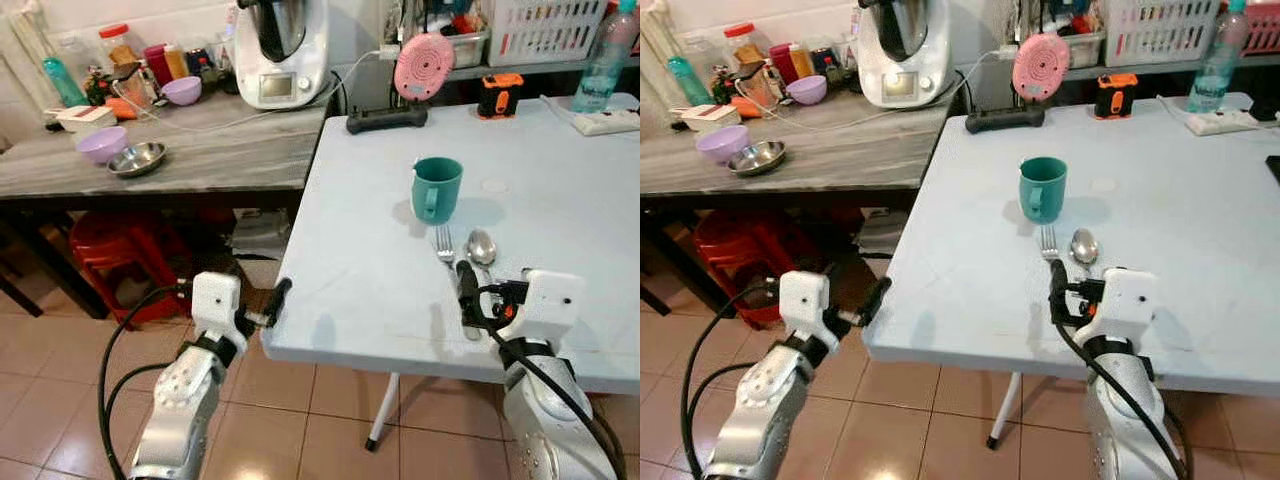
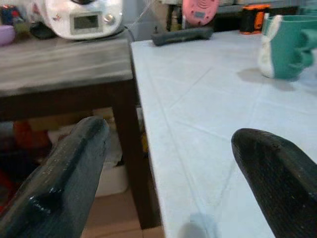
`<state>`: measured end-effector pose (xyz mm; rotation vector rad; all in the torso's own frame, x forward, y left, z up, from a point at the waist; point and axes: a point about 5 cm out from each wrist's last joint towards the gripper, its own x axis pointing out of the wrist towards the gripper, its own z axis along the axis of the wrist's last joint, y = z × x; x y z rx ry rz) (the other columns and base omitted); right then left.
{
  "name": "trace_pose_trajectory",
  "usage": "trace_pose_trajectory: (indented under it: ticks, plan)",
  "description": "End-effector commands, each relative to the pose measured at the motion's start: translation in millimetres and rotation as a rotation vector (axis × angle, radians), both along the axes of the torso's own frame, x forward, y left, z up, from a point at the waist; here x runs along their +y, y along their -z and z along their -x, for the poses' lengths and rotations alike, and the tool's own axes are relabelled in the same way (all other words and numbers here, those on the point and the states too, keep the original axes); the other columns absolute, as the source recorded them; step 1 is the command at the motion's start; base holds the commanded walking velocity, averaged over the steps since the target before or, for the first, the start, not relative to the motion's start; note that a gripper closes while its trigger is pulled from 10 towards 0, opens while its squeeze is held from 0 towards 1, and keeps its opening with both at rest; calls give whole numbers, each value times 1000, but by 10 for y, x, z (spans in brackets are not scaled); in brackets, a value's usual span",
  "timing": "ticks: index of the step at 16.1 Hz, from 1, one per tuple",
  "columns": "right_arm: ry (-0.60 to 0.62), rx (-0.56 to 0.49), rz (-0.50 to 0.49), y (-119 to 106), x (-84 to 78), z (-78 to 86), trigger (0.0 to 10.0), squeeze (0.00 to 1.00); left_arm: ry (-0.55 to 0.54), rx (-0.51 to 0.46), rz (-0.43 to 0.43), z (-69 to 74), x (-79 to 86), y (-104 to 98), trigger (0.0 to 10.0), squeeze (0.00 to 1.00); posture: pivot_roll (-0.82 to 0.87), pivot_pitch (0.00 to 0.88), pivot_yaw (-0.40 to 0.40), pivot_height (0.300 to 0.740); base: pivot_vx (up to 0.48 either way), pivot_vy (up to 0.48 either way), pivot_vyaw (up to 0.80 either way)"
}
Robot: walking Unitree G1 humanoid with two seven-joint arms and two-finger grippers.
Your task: Setting the table
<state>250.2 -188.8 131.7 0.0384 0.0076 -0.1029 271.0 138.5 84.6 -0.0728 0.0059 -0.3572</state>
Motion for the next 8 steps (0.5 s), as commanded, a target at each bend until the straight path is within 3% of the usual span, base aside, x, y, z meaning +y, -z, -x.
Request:
trace_pose_trajectory:
  ticks: [1, 5, 8]
  plan:
    - [-33, 7, 5, 4, 81, -44, 10000, 0, 17, 3, -15, 28, 68, 32, 10000, 0, -140, 0, 141, 740, 0, 0, 0]
    - [-25, 48, 15, 67, 54, -74, 10000, 0, 106, 10, 20, 64, 21, 48, 10000, 0, -135, 0, 136, 740, 0, 0, 0]
    - [-17, 113, 46, 144, 29, -150, 10000, 0, 253, 14, 55, 156, -80, 31, 10000, 0, -132, 0, 134, 740, 0, 0, 0]
